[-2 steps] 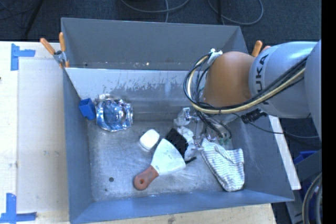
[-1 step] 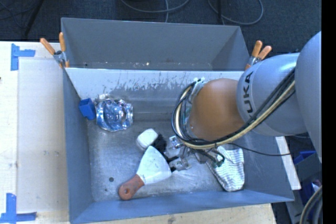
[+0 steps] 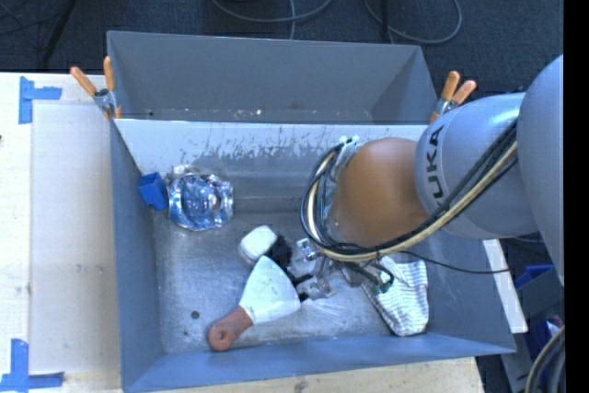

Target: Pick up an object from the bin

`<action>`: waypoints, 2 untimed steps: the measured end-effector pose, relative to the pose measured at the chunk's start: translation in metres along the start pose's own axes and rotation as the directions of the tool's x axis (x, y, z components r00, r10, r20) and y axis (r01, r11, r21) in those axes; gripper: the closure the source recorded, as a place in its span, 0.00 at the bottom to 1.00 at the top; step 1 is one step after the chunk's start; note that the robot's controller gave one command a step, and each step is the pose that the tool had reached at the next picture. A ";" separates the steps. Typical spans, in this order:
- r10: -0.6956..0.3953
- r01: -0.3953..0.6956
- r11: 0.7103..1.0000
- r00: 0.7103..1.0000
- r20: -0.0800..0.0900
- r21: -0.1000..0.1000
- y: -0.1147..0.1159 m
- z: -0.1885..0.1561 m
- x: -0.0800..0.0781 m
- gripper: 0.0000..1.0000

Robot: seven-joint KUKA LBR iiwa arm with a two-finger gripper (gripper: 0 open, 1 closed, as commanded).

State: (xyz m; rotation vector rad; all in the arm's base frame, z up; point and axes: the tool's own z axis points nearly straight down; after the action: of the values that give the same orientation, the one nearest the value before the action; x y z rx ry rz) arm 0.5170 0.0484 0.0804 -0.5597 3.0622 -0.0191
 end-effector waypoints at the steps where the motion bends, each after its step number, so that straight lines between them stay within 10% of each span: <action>1: 0.001 -0.001 1.000 1.000 -0.003 -0.002 0.000 -0.001 0.000 1.00; 2: 0.000 -0.001 1.000 1.000 -0.015 -0.010 0.001 -0.005 0.001 1.00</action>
Offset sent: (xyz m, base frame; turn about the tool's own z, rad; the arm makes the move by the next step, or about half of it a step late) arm 0.0000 -0.0001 0.0328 0.0002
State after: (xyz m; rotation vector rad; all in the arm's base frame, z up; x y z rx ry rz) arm 0.5154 0.0493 0.0852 -0.5621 3.0788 -0.0077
